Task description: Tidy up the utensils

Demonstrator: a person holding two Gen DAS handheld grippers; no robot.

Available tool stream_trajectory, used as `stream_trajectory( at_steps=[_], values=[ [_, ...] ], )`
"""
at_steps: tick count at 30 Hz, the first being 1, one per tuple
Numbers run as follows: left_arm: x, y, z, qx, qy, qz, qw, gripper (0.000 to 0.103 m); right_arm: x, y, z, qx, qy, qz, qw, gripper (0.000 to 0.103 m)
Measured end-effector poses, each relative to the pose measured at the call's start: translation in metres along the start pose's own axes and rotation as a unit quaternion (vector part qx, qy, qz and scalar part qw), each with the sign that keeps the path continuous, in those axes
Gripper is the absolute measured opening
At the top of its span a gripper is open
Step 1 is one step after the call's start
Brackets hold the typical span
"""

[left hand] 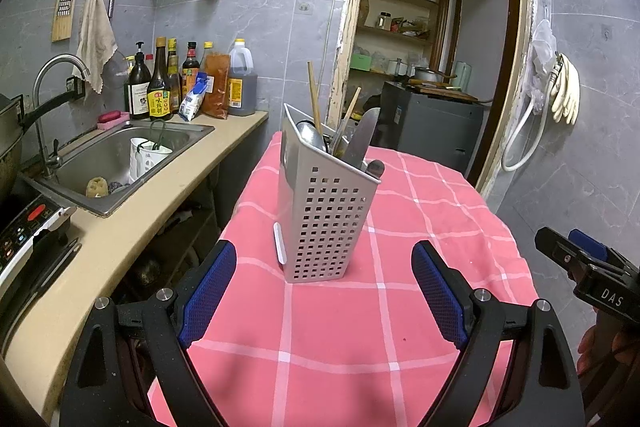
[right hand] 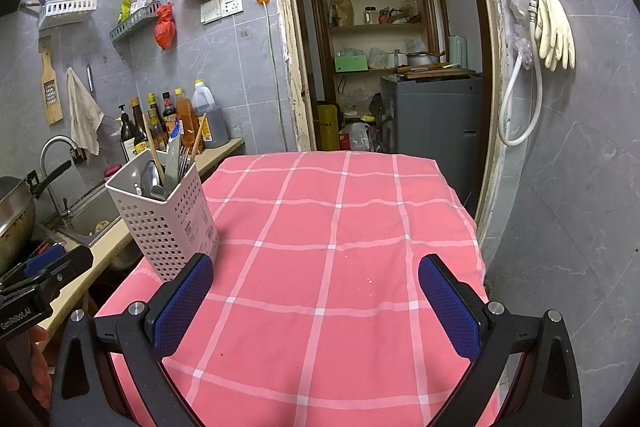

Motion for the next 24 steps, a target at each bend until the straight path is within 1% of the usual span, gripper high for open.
stream_trajectory(
  at_steps=[24],
  values=[
    [-0.0036,-0.0006,0.0014,0.002,-0.001,-0.003,1.0,0.086,0.0001,0.0,-0.0001,0.001,0.0,0.001,1.0,0.103]
  ],
)
Point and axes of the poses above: each gripper's, at about its wrist camera, not at the fingertips, and y roughly against the way its jaws point, x to its left, z to its top, the point moved 7 cm from there along -y, roughly the way its jaws point, and after that the axes turned 8 degrees about -x, right-handed, at the moved point
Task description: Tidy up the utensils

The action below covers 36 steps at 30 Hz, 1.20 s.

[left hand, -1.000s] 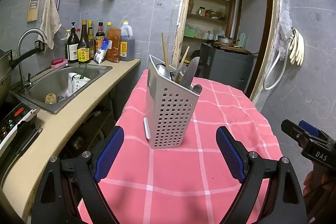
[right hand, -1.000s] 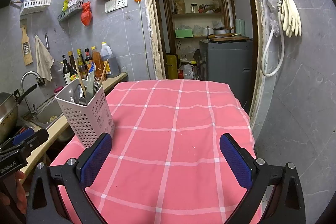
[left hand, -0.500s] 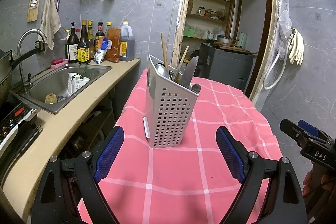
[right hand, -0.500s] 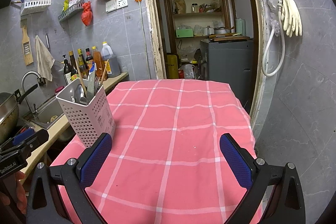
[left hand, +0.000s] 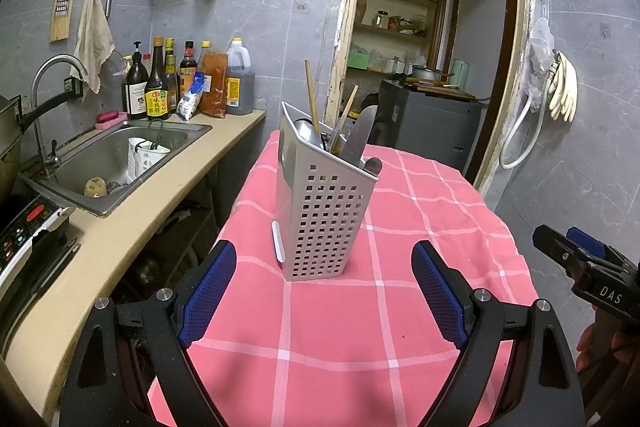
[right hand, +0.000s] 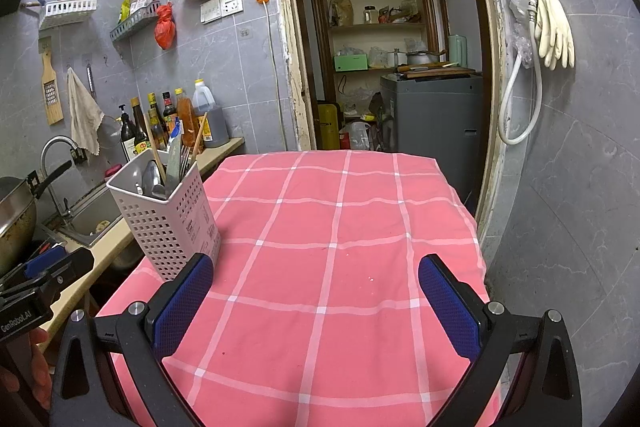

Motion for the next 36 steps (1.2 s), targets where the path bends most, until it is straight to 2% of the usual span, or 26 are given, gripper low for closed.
stream_trajectory(
  at_steps=[36],
  values=[
    [-0.0012,-0.0041,-0.0029,0.004,0.004,-0.001,1.0,0.086,0.0003,-0.0018,-0.0038,0.005,0.0,-0.001,1.0,0.103]
  ],
)
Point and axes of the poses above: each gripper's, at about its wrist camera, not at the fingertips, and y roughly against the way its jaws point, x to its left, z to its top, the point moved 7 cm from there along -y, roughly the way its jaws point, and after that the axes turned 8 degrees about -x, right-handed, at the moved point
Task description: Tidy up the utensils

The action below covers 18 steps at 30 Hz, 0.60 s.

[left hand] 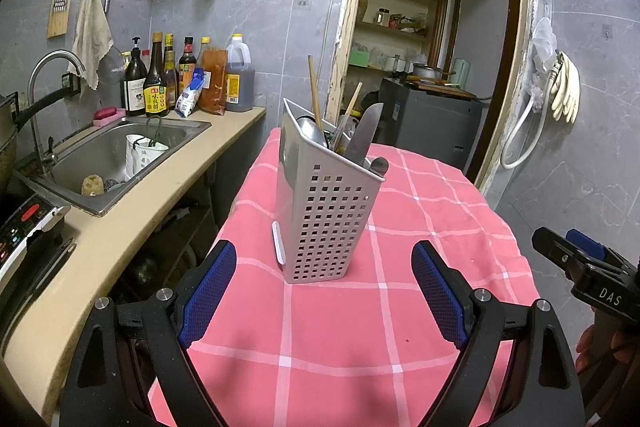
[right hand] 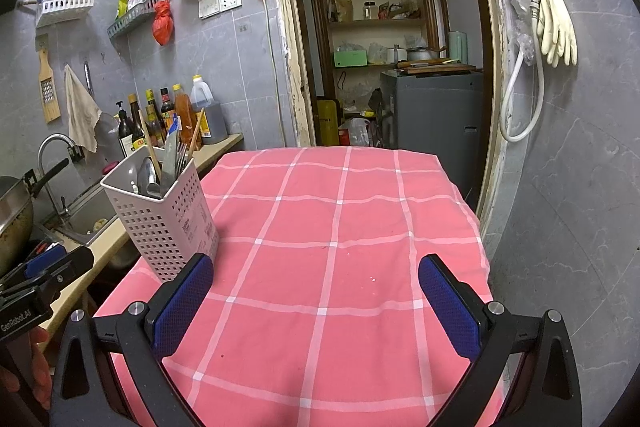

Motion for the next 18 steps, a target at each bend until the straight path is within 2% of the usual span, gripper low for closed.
stream_trajectory(
  at_steps=[18],
  values=[
    [0.0006,-0.0013,-0.0003,0.001,-0.001,0.0,1.0,0.086,-0.001,-0.0009,0.0016,0.001,-0.001,0.001,1.0,0.103]
  ],
)
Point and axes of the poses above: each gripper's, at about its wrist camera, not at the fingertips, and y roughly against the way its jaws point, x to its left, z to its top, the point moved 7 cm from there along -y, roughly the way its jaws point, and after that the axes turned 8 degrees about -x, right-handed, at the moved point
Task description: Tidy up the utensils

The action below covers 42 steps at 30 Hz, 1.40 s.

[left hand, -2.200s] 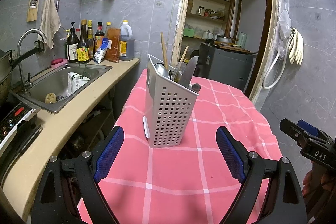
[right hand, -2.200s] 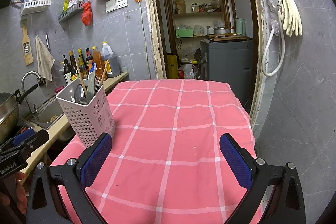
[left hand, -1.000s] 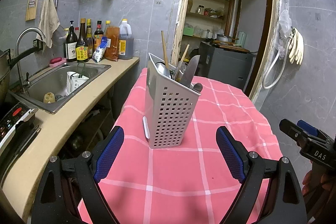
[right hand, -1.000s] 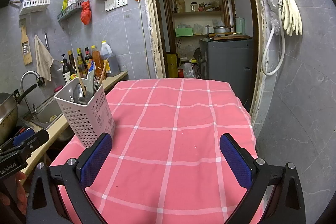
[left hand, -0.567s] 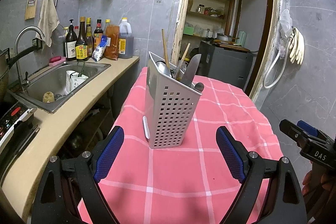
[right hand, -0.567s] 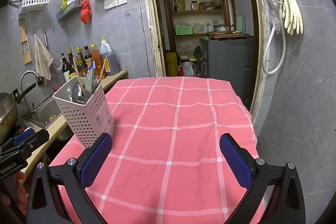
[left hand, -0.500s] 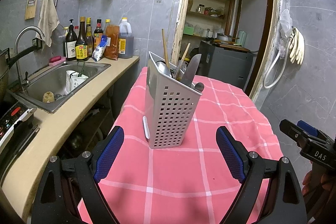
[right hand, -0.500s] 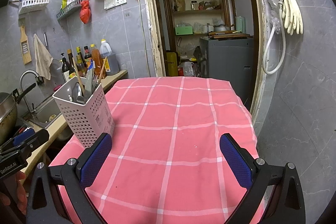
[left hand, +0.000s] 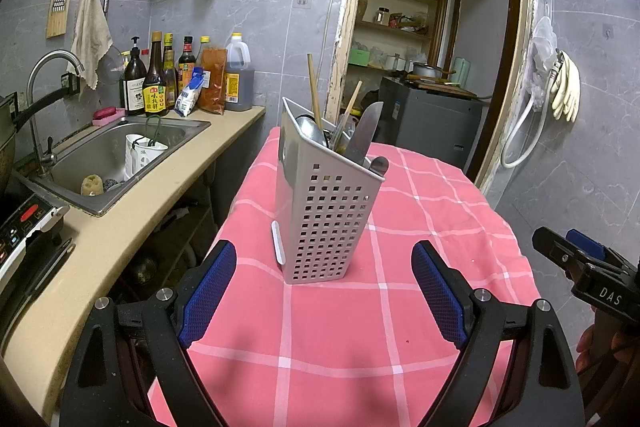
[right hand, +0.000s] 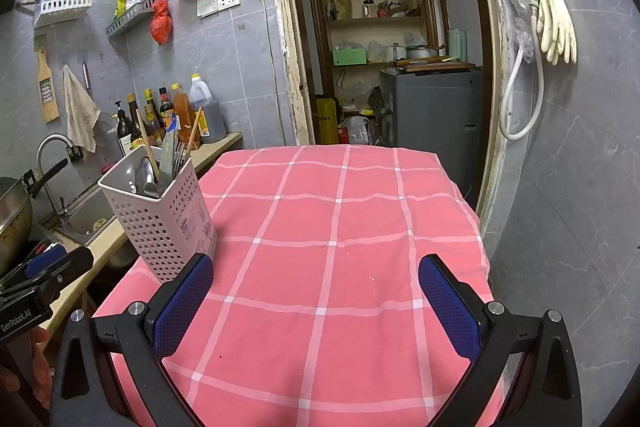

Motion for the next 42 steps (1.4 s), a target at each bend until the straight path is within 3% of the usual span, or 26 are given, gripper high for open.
stream_trajectory(
  at_steps=[42],
  values=[
    [0.0068,-0.005,-0.003,0.007,0.015,0.004,0.9998,0.086,-0.0012,-0.0025,0.0019,0.003,-0.001,0.001,1.0,0.103]
  ],
)
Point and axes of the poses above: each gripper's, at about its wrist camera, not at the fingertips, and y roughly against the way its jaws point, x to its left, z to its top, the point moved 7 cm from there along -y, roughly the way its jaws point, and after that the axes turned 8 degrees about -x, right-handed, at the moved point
